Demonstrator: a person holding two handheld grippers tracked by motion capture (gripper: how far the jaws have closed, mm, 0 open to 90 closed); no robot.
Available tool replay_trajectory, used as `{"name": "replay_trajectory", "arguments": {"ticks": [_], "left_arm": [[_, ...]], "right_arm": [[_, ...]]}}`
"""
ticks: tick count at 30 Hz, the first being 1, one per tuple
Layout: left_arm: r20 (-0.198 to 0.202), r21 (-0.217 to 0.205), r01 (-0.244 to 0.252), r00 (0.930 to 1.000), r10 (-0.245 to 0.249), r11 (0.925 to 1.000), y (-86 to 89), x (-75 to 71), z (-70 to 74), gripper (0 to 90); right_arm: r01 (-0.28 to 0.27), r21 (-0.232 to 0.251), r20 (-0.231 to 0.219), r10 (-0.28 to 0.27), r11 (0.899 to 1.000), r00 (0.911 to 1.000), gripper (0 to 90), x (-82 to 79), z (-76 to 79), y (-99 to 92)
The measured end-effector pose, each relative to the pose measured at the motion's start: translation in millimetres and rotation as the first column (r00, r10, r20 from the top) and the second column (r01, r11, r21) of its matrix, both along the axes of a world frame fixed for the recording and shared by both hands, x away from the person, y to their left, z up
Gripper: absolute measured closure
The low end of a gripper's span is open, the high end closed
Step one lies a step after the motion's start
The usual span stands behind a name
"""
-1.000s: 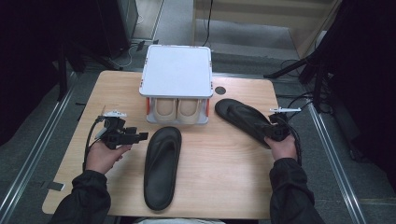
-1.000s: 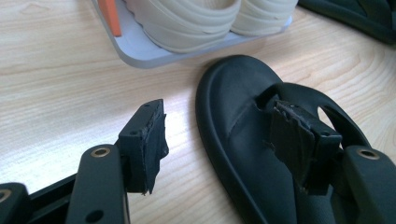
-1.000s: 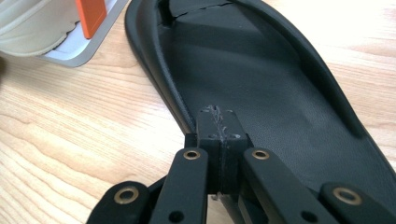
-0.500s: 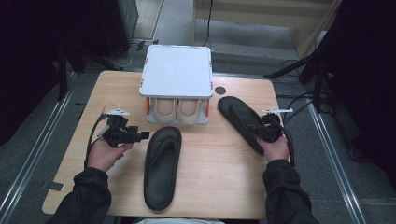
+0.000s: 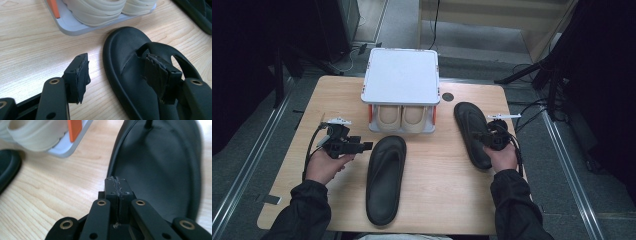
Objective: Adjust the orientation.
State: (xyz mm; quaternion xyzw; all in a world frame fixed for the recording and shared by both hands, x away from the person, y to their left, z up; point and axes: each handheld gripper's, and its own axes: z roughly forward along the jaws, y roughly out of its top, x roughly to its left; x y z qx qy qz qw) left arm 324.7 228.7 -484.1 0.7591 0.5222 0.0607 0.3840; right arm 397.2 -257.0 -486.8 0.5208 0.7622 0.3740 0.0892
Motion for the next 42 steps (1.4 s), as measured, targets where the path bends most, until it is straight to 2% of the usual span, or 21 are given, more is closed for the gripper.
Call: {"name": "replay_trajectory", "arguments": {"ticks": [2, 6, 9, 10, 16, 17, 24, 26, 32, 36, 42], "left_arm": [[-0.002, -0.002, -0.004, 1.0000, 0.004, 1.0000, 2.4, -1.0, -0.2, 37.0], [0.005, -0.001, -0.018, 0.9998, 0.018, 0.9998, 6.4, -5.1, -0.7, 37.0], [0.008, 0.002, -0.020, 0.9998, 0.020, 0.9998, 8.6, -7.9, -0.9, 37.0], [0.009, 0.001, -0.028, 0.9996, 0.028, 0.9996, 10.7, -11.0, -1.4, 37.0], [0.011, 0.009, -0.045, 0.9989, 0.045, 0.9989, 17.2, -18.4, -2.3, 37.0], [0.011, 0.009, -0.056, 0.9984, 0.056, 0.9984, 19.1, -21.8, -2.8, 37.0], [0.010, 0.007, -0.083, 0.9965, 0.083, 0.9965, 26.3, -30.8, -3.9, 36.9], [0.007, 0.008, -0.095, 0.9955, 0.095, 0.9954, 29.6, -34.7, -3.8, 36.9], [0.006, 0.009, -0.109, 0.9940, 0.109, 0.9940, 33.6, -40.7, -4.4, 36.8], [0.007, 0.008, -0.119, 0.9929, 0.119, 0.9929, 35.2, -43.1, -4.9, 36.8], [0.006, 0.013, -0.121, 0.9927, 0.121, 0.9926, 36.3, -44.9, -5.1, 36.7]], "right_arm": [[0.024, 0.022, 0.013, -0.025, 0.999, 0.9996, 89.4, 0.5, 4.7, -7.1], [0.053, 0.036, 0.032, -0.054, 0.998, 0.9980, 88.6, 3.3, 9.4, -20.6], [0.058, 0.026, 0.038, -0.059, 0.998, 0.9976, 86.6, 5.8, 10.5, -25.8], [0.079, 0.016, 0.052, -0.080, 0.997, 0.9955, 82.4, 9.2, 11.1, -31.3], [0.100, 0.013, 0.047, -0.100, 0.995, 0.9939, 76.8, 18.5, 9.5, -39.7], [0.106, -0.002, 0.052, -0.106, 0.994, 0.9930, 73.8, 22.6, 8.4, -41.3], [0.126, -0.030, 0.041, -0.125, 0.992, 0.9913, 69.4, 35.4, 3.5, -42.1], [0.126, -0.039, 0.014, -0.125, 0.991, 0.9920, 68.7, 41.3, -2.0, -39.8], [0.113, -0.080, -0.006, -0.114, 0.990, 0.9935, 68.0, 51.2, -9.7, -31.5], [0.112, -0.093, -0.027, -0.115, 0.989, 0.9930, 68.8, 55.6, -14.3, -28.1], [0.117, -0.086, -0.030, -0.120, 0.989, 0.9924, 71.7, 57.6, -15.9, -28.2]]}}
